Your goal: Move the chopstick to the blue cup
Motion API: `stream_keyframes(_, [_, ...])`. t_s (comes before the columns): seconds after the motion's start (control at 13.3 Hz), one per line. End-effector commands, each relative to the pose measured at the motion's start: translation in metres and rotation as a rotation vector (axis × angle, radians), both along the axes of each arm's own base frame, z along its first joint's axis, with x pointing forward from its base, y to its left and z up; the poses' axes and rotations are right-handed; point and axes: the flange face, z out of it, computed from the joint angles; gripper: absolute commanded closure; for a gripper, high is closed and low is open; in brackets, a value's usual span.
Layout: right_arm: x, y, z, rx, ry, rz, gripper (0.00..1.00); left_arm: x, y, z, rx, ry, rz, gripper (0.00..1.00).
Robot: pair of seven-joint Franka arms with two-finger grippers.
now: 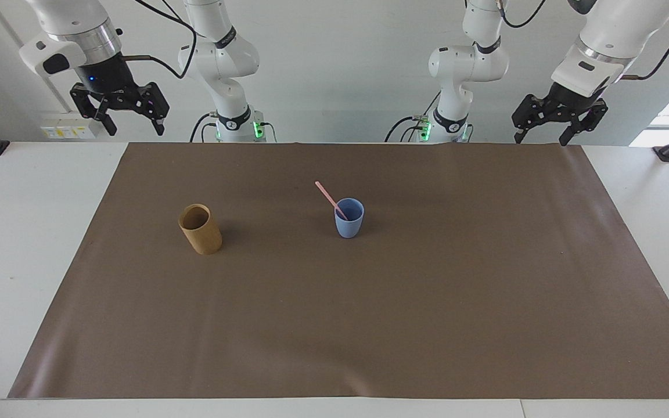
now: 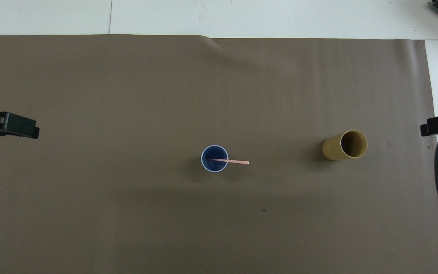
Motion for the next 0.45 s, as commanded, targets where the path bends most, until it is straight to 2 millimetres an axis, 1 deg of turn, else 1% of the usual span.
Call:
stream_keyframes(0.0, [-0.0057, -0.0016, 0.0011, -0.014, 0.002, 0.011, 0.0, -0.0043, 0.0046, 0.0036, -0.001, 0.008, -0.009, 0.0])
stream_keyframes(0.38, [-0.0057, -0.0026, 0.0004, -0.016, 0.004, 0.011, 0.0, -0.0046, 0.0046, 0.0033, 0.0, 0.011, -0.01, 0.0])
